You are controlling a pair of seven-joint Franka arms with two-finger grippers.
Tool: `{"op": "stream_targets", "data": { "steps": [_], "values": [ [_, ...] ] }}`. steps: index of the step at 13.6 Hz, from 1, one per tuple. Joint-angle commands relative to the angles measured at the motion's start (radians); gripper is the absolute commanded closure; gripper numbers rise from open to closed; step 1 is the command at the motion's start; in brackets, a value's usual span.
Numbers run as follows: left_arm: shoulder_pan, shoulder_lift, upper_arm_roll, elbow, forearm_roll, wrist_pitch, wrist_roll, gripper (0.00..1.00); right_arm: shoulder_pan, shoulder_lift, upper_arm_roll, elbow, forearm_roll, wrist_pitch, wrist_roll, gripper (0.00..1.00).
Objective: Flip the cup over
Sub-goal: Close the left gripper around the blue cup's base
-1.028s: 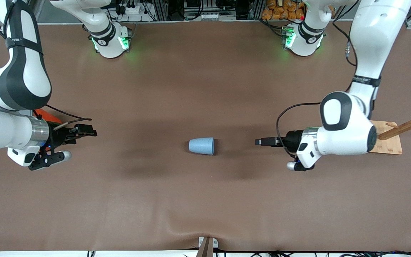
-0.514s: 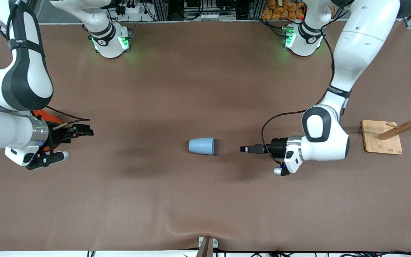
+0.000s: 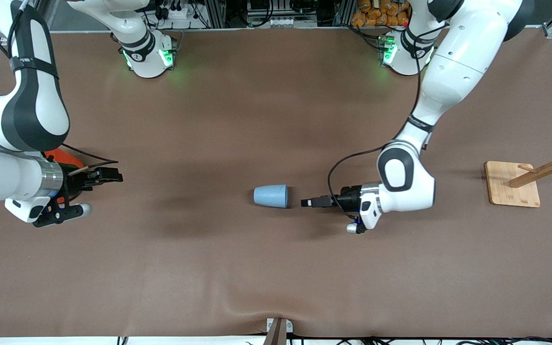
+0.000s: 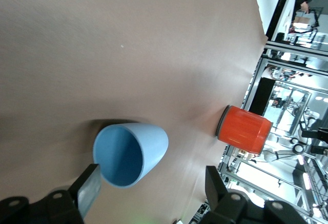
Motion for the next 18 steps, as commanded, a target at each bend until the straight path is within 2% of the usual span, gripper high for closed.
{"op": "stream_targets", "data": {
  "steps": [1, 7, 10, 11, 12, 14, 15, 18],
  "values": [
    [-0.028, 0.028, 0.003, 0.016, -0.057, 0.022, 0.025, 0.18, -0.017, -0.006, 0.014, -0.005, -0.011, -0.005, 0.016, 0.00],
    [-0.103, 0.069, 0.004, 0.025, -0.092, 0.097, 0.029, 0.26, -0.023, -0.006, 0.014, -0.005, -0.011, -0.011, 0.016, 0.00],
    [-0.123, 0.094, 0.004, 0.064, -0.094, 0.105, 0.029, 0.30, -0.023, -0.006, 0.014, -0.005, -0.011, -0.011, 0.016, 0.00],
    [-0.128, 0.101, 0.004, 0.065, -0.097, 0.122, 0.029, 0.35, -0.023, -0.006, 0.014, -0.005, -0.011, -0.012, 0.016, 0.00],
    [-0.131, 0.103, 0.004, 0.067, -0.097, 0.125, 0.029, 0.48, -0.023, -0.006, 0.014, -0.005, -0.011, -0.012, 0.016, 0.00],
    [-0.142, 0.101, 0.004, 0.067, -0.097, 0.132, 0.029, 0.88, -0.023, -0.006, 0.014, -0.005, -0.011, -0.018, 0.018, 0.00],
    [-0.146, 0.094, 0.010, 0.070, -0.085, 0.137, 0.033, 1.00, -0.023, -0.006, 0.014, -0.005, -0.011, -0.020, 0.018, 0.00],
    [-0.145, 0.056, 0.024, 0.103, -0.004, 0.139, 0.016, 1.00, -0.023, -0.006, 0.014, -0.005, -0.011, -0.020, 0.018, 0.00]
  ]
}}
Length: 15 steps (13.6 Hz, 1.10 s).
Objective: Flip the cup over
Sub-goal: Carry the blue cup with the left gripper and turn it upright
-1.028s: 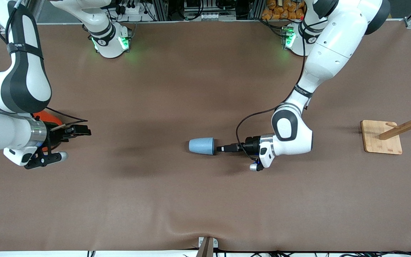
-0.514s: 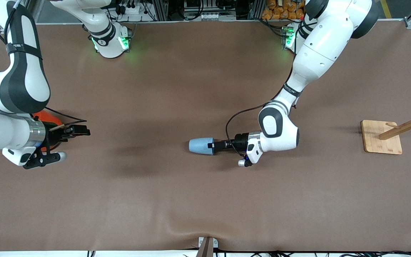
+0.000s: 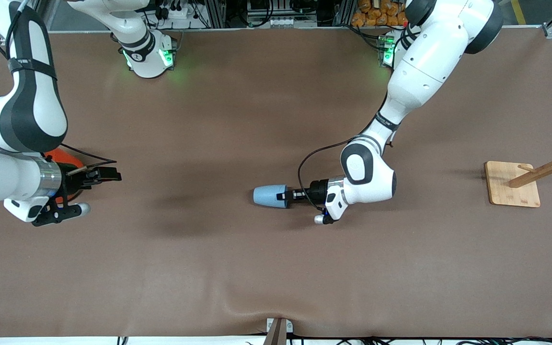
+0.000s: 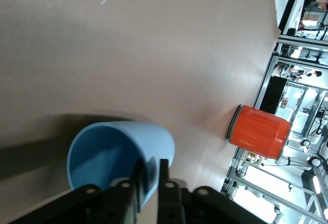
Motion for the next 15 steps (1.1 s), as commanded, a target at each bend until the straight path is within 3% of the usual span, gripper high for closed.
{"op": "stream_targets", "data": {
  "steps": [1, 3, 5, 7, 10, 12, 15],
  "values": [
    [0.007, -0.048, 0.029, 0.036, 0.084, 0.010, -0.036, 1.00, -0.016, -0.006, 0.016, -0.002, -0.010, -0.007, 0.016, 0.00],
    [0.028, -0.106, 0.036, 0.036, 0.171, 0.005, -0.176, 1.00, -0.016, -0.006, 0.016, -0.002, -0.010, -0.009, 0.015, 0.00],
    [0.074, -0.183, 0.035, 0.031, 0.348, -0.005, -0.345, 1.00, -0.016, -0.006, 0.016, -0.002, -0.010, -0.009, 0.016, 0.00],
    [0.137, -0.250, 0.038, 0.028, 0.476, -0.104, -0.463, 1.00, -0.013, -0.007, 0.016, -0.002, -0.010, -0.009, 0.018, 0.00],
    [0.284, -0.345, 0.039, 0.024, 0.714, -0.279, -0.533, 1.00, 0.005, -0.016, 0.020, -0.001, -0.010, -0.030, 0.106, 0.00],
    [0.361, -0.378, 0.038, 0.024, 0.949, -0.364, -0.541, 1.00, 0.031, -0.036, 0.019, -0.004, -0.010, -0.038, 0.159, 0.00],
    [0.417, -0.387, 0.039, -0.033, 1.231, -0.390, -0.547, 1.00, 0.072, -0.093, 0.017, -0.065, -0.024, -0.018, 0.192, 0.00]
  ]
}}
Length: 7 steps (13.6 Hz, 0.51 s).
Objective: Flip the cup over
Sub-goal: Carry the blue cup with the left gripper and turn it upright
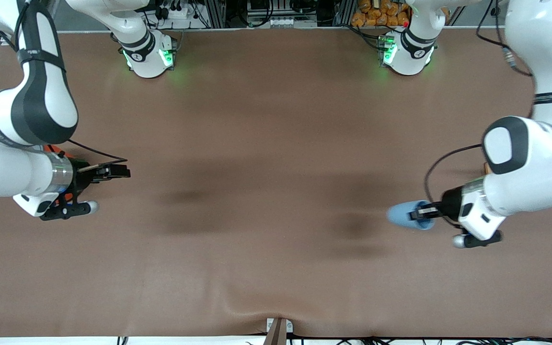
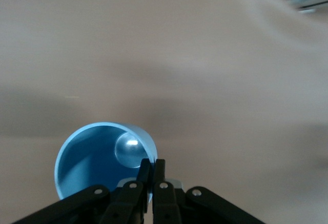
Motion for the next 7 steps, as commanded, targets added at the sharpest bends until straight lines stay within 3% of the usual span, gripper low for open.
{"op": "stream_targets", "data": {
  "steps": [1, 5, 7],
  "values": [
    [0.039, -0.024, -0.010, -0.112, 0.196, 0.050, -0.024, 1.00, 0.032, -0.082, 0.002, -0.093, -0.037, 0.024, 0.054, 0.00],
    [0.060, -0.034, -0.008, -0.291, 0.247, 0.284, -0.053, 1.00, 0.037, -0.183, 0.002, -0.240, -0.070, 0.134, 0.053, 0.00],
    [0.053, -0.037, -0.008, -0.339, 0.283, 0.345, -0.107, 1.00, 0.023, -0.235, 0.001, -0.249, -0.144, 0.121, 0.053, 0.00]
  ]
}}
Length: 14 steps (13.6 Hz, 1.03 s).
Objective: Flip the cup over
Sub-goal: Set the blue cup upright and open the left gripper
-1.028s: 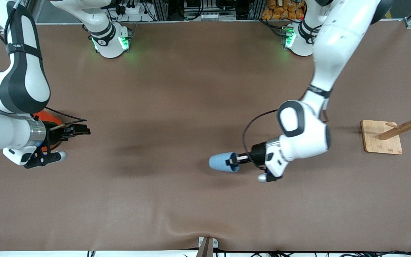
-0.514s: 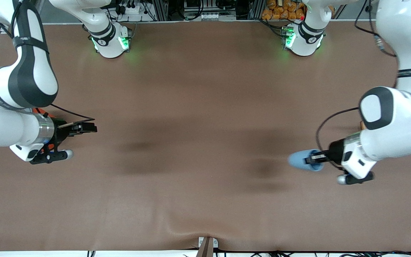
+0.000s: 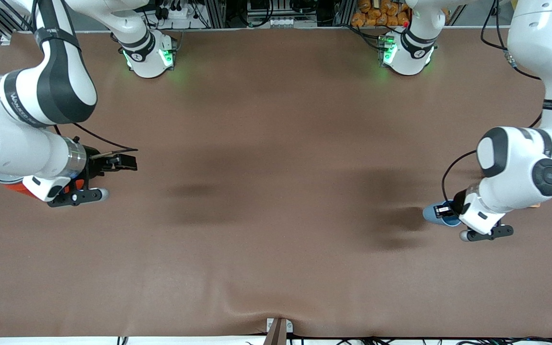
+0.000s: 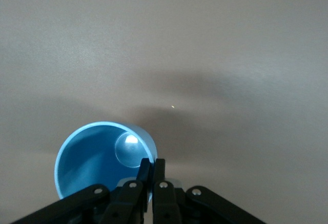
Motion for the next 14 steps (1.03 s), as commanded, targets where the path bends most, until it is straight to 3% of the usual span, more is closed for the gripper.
{"op": "stream_targets", "data": {
  "steps": [1, 2, 3, 4, 7, 11, 14],
  "values": [
    [-0.003, -0.041, -0.009, -0.077, 0.079, 0.057, -0.075, 1.00, -0.036, -0.126, 0.004, -0.075, -0.087, -0.003, 0.014, 0.00],
    [-0.003, -0.041, -0.012, -0.078, 0.116, 0.057, -0.075, 0.81, -0.058, -0.146, 0.004, -0.075, -0.093, -0.019, 0.006, 0.00],
    [-0.003, -0.041, -0.014, -0.077, 0.130, 0.055, -0.080, 0.32, -0.075, -0.166, 0.004, -0.073, -0.093, -0.031, 0.006, 0.00],
    [0.003, -0.047, -0.017, -0.074, 0.131, 0.051, -0.072, 0.00, -0.095, -0.190, 0.004, -0.072, -0.093, -0.049, 0.005, 0.00],
    [0.001, -0.136, -0.022, -0.063, 0.133, 0.028, -0.065, 0.00, -0.104, -0.227, -0.045, -0.041, -0.095, -0.129, 0.000, 0.00],
    [0.003, -0.277, -0.022, 0.020, 0.130, -0.211, -0.061, 0.00, -0.127, -0.270, -0.056, 0.026, -0.095, -0.201, 0.000, 0.00],
    [0.001, -0.394, -0.023, 0.021, 0.128, -0.352, -0.060, 0.00, -0.144, -0.275, -0.061, 0.069, -0.095, -0.212, 0.002, 0.00]
  ]
}}
